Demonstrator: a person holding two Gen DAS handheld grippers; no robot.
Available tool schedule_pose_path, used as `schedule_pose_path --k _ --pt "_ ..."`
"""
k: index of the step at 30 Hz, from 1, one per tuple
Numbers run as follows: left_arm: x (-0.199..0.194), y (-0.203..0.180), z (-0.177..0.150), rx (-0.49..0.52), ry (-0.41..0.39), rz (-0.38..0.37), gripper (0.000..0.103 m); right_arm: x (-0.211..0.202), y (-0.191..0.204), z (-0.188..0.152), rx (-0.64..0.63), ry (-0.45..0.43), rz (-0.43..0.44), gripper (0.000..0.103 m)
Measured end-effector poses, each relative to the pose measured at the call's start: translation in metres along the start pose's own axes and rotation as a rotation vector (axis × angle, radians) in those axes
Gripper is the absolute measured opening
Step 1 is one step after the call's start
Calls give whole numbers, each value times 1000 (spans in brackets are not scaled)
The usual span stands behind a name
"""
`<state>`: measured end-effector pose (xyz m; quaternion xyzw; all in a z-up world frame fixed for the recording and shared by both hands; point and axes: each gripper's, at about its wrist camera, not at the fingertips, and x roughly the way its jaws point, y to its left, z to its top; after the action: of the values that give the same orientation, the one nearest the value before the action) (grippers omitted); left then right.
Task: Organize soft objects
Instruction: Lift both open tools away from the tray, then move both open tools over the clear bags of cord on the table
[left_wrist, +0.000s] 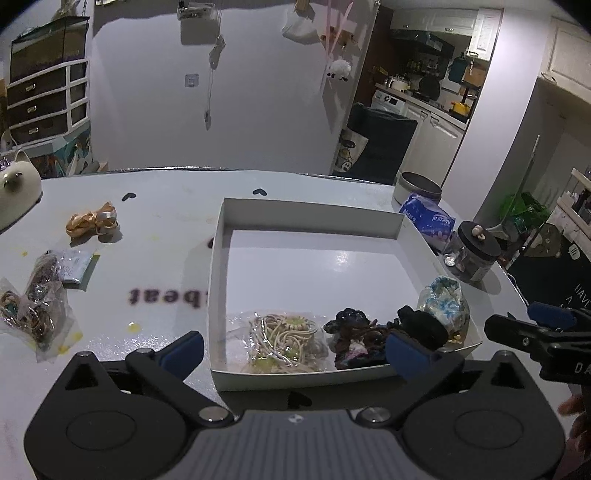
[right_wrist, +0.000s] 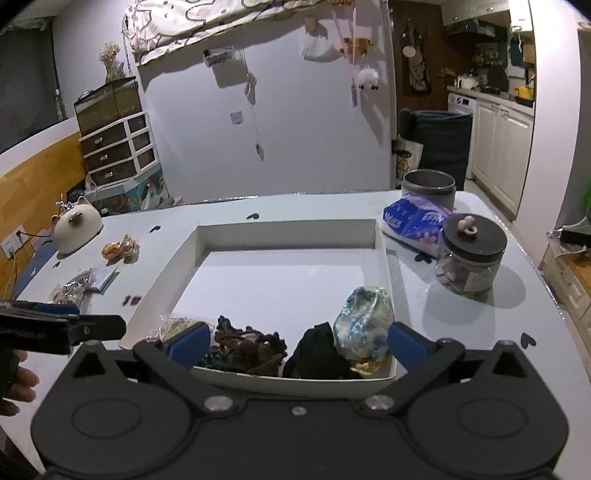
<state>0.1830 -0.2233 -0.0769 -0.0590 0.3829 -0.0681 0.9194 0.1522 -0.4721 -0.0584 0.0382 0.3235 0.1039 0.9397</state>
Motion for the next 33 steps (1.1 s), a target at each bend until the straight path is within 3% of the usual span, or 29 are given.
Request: schedule_pose_path --k 14,33 --pt "-9 31 5 25 -30 -6 103 1 32 -2 11 -21 -66 103" --pt "-36 152 19 8 -69 23 103 32 150 7 10 -40 -55 103"
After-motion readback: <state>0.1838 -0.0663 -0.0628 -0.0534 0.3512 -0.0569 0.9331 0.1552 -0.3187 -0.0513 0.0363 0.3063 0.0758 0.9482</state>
